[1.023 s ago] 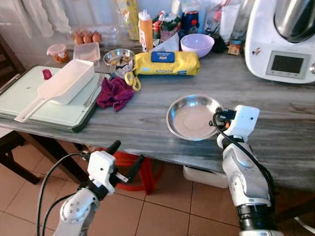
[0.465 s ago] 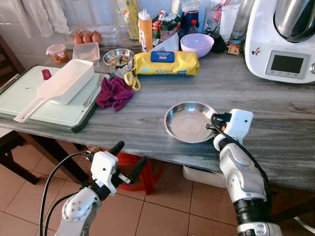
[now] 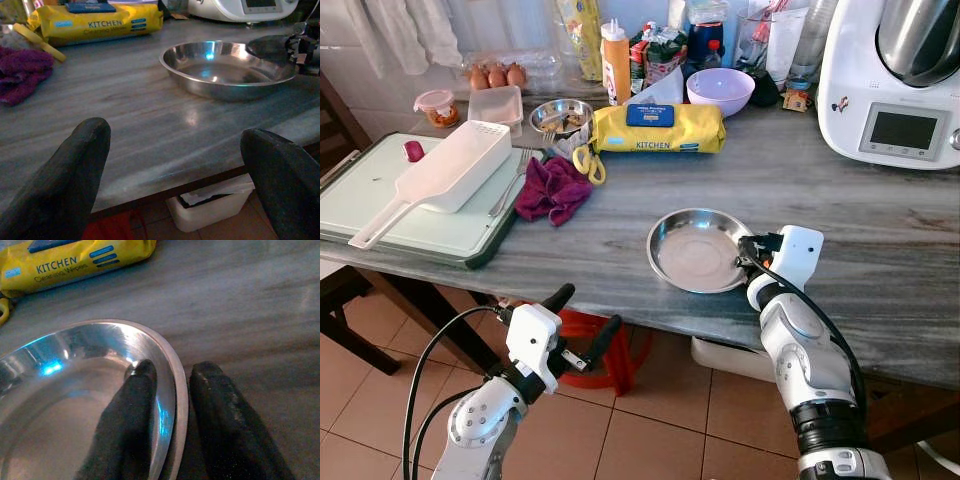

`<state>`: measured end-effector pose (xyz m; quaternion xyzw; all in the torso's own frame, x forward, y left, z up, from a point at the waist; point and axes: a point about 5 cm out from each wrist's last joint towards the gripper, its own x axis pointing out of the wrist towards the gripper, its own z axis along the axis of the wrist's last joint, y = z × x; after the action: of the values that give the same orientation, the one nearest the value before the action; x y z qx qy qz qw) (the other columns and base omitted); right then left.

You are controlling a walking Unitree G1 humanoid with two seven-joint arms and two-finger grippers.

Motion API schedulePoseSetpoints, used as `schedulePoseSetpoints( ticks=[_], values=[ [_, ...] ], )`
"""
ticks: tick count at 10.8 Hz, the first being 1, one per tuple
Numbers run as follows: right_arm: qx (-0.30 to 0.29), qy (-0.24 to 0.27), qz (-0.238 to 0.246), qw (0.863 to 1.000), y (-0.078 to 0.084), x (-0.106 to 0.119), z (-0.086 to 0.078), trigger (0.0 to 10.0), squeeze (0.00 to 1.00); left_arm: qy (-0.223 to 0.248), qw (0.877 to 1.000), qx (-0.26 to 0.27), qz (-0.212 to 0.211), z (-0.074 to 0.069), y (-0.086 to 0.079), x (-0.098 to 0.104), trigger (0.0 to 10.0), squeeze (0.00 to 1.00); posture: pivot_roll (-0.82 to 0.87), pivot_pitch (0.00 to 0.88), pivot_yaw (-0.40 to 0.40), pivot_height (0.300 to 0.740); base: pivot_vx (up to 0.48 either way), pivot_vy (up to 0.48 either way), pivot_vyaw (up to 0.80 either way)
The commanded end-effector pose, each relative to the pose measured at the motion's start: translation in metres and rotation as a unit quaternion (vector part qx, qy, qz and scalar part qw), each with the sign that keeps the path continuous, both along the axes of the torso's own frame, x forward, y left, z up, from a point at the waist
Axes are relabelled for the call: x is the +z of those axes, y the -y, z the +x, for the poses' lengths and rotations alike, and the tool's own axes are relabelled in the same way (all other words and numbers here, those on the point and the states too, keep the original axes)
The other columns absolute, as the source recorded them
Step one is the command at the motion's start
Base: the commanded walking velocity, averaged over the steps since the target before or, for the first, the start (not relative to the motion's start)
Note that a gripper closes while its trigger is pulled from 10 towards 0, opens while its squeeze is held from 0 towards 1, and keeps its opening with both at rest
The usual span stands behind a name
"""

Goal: Setting the table

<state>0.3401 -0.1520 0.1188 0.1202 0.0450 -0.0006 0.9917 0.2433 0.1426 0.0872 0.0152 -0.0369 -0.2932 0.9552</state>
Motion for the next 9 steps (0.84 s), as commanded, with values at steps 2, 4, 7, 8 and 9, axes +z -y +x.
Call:
schedulePoseSetpoints(
  ticks=[2,4,7,8,9],
  values=[
    [0.004,0.013,0.006,1.000,-0.0013,0.0046,0.0014,10.0,1.00,-0.002,1.000,-0.013,0.003,-0.0004,0.0010,0.0007,10.0,0.00,-0.02,0.115,0.044,0.740,0.000,0.000,0.00],
    [-0.002,0.018,0.003,1.000,0.0011,0.0060,0.0017,10.0,1.00,-0.004,1.000,-0.018,0.003,0.0001,0.0024,0.0005,10.0,0.00,-0.02,0.113,0.043,0.740,0.000,0.000,0.00],
    [-0.005,0.021,0.002,1.000,0.0027,0.0064,0.0013,10.0,1.00,-0.003,1.000,-0.022,0.007,0.0008,0.0037,0.0004,10.0,0.00,-0.02,0.112,0.041,0.740,0.000,0.000,0.00],
    [-0.003,0.025,-0.001,1.000,0.0027,0.0080,0.0009,10.0,1.00,-0.004,1.000,-0.021,0.007,0.0007,0.0035,0.0003,10.0,0.00,-0.02,0.112,0.041,0.740,0.000,0.000,0.00],
    [0.004,0.034,-0.007,0.999,0.0021,0.0107,-0.0013,10.0,1.00,-0.005,1.000,-0.021,0.006,-0.0001,0.0037,0.0002,10.0,0.00,-0.03,0.115,0.049,0.740,0.000,0.000,0.00]
  ],
)
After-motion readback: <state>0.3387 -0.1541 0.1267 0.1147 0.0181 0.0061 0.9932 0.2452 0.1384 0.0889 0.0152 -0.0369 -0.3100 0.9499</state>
